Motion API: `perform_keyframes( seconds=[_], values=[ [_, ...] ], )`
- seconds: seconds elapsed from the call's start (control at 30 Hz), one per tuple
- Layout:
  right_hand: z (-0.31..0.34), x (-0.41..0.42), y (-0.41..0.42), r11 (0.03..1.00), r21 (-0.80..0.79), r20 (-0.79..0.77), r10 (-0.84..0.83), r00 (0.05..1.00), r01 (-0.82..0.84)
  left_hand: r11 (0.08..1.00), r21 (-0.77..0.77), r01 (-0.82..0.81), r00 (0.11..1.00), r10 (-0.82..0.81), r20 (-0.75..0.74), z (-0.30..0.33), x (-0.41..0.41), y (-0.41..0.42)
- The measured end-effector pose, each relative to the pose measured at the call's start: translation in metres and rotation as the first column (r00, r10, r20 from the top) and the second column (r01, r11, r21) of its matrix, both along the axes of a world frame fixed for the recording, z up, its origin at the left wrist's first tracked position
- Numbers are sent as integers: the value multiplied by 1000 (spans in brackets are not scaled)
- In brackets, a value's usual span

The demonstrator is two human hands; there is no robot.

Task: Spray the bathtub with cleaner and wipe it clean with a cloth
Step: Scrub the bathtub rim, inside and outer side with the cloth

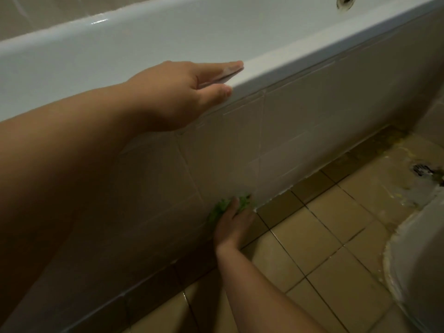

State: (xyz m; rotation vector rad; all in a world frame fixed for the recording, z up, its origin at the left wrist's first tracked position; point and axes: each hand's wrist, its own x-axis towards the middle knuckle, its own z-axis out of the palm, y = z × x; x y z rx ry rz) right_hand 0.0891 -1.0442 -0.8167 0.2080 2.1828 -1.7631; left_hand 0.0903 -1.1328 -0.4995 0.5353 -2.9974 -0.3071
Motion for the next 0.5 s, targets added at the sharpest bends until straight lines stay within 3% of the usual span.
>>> perform_keyframes(
  seconds=[0.13, 0.27, 0.37, 0.43, 0.5],
  values=[
    [-30, -57, -1, 991, 59, 163, -130, 978, 122, 1000, -19, 15, 999, -15, -28, -2, -1, -3],
    [-68, -30, -6, 997, 8, 303, -77, 950, 78, 1000, -27, -3, 999, 2, -37, -2, -4, -2],
    [-60, -4, -10, 988, -62, 242, -123, 963, 142, 1000, -19, -9, 999, 8, -45, -3, -5, -1],
    [-56, -29, -7, 979, -55, 162, -186, 969, 197, 1000, -21, -12, 999, 11, -50, -4, -5, -1],
    [-65, -54, -3, 982, -22, 199, -181, 963, 189, 1000, -28, -9, 998, 8, -58, -6, -5, -2]
  ],
)
